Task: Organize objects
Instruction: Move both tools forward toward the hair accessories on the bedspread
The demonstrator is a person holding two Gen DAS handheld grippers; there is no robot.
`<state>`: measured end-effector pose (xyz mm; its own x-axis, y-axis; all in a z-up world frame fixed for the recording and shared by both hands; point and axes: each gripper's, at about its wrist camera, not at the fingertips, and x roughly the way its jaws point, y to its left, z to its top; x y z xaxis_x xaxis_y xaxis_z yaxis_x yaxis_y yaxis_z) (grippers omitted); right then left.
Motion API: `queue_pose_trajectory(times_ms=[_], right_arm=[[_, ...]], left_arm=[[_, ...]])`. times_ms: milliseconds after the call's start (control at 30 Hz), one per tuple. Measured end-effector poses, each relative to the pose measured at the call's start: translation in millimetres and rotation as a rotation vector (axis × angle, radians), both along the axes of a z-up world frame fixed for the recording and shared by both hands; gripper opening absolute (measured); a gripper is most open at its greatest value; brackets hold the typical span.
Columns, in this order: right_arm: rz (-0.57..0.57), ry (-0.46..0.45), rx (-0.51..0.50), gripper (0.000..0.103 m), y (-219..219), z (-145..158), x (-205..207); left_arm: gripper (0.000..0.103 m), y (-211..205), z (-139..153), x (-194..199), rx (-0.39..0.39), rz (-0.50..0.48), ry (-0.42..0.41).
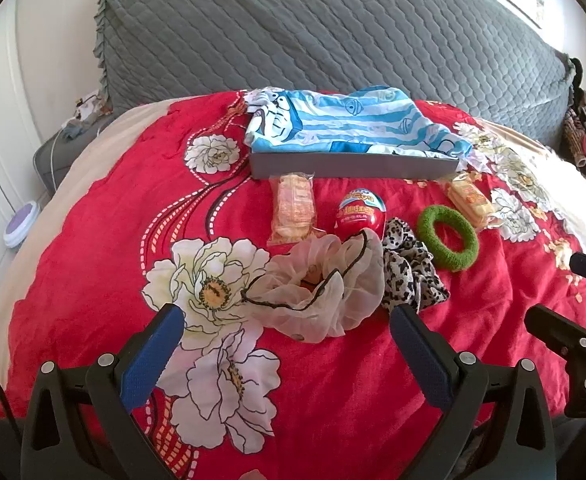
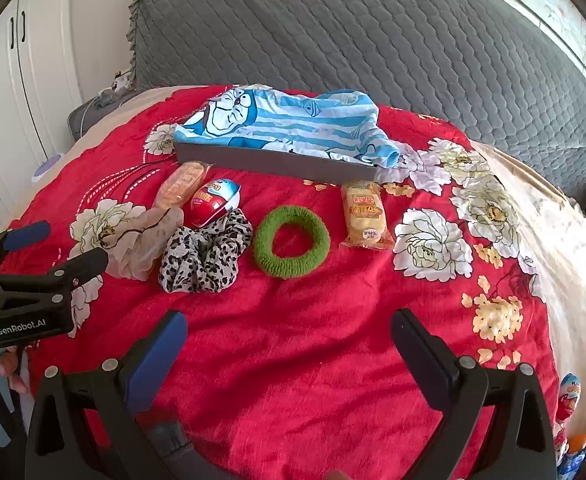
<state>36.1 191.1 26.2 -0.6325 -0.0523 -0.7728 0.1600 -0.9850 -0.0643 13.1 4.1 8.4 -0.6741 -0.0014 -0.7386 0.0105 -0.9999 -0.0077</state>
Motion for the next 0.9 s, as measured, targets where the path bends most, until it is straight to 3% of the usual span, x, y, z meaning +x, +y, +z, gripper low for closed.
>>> queue_pose_trajectory(times_ms=[467,900], right_arm=[[0.005,-0.005,0.001,0.102,-1,2,1],[0.019,0.051,0.006,0.102,-1,27,19]], left_arm=[[0.102,0,0,-1,0.001,0.004,-0.009],[0.102,-4,18,17,0.013,0.009,0.021]])
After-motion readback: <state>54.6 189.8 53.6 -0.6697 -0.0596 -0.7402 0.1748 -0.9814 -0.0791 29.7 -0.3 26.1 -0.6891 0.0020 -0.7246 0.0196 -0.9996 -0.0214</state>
